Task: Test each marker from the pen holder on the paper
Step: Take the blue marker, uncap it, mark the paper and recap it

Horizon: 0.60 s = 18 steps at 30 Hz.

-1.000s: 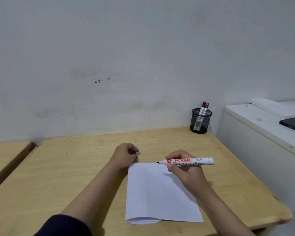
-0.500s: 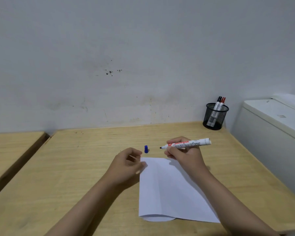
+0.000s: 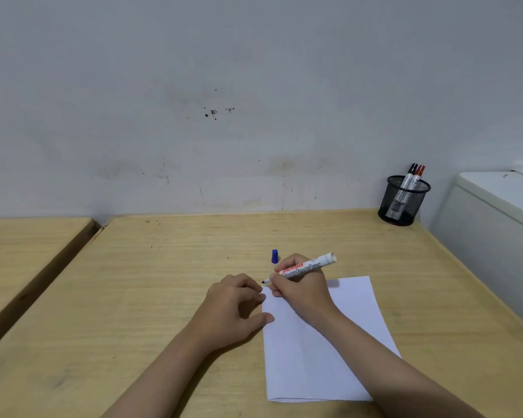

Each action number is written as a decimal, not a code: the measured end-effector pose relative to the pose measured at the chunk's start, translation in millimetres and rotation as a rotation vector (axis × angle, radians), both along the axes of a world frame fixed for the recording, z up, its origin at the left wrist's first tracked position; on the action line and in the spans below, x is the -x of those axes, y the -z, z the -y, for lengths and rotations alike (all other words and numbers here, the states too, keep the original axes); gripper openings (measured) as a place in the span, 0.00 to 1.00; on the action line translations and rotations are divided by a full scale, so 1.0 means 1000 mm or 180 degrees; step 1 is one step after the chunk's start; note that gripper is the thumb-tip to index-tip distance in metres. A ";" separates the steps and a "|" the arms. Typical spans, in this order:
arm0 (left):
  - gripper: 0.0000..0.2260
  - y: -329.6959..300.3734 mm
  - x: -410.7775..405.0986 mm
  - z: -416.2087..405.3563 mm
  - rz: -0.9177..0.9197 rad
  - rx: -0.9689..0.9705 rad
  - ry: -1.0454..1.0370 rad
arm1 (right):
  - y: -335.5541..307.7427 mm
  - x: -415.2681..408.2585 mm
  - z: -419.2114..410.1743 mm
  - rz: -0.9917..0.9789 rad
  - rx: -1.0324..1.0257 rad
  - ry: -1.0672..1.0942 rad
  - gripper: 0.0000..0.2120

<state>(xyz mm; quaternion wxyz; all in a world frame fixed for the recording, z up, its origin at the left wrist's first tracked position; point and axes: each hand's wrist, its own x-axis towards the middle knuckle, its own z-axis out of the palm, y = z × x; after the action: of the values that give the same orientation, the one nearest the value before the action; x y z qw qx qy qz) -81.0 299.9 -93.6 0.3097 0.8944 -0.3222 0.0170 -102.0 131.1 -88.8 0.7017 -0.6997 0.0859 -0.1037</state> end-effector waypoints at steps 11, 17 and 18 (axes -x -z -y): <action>0.17 0.002 0.000 -0.002 0.0488 -0.0298 0.0177 | 0.005 -0.004 0.002 0.0001 0.0200 -0.0017 0.08; 0.17 0.003 0.000 -0.003 0.0590 -0.0313 0.0189 | 0.006 -0.003 0.002 0.0079 0.0427 -0.0087 0.08; 0.17 0.003 -0.001 -0.003 0.0619 -0.0302 0.0194 | 0.006 -0.003 0.002 0.0079 0.0468 -0.0086 0.07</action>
<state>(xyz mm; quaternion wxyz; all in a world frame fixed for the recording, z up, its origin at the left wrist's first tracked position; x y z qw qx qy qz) -80.5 302.9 -96.8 0.2346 0.8920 -0.3782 0.0790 -99.1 128.7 -95.1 0.6508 -0.7490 0.0599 -0.1089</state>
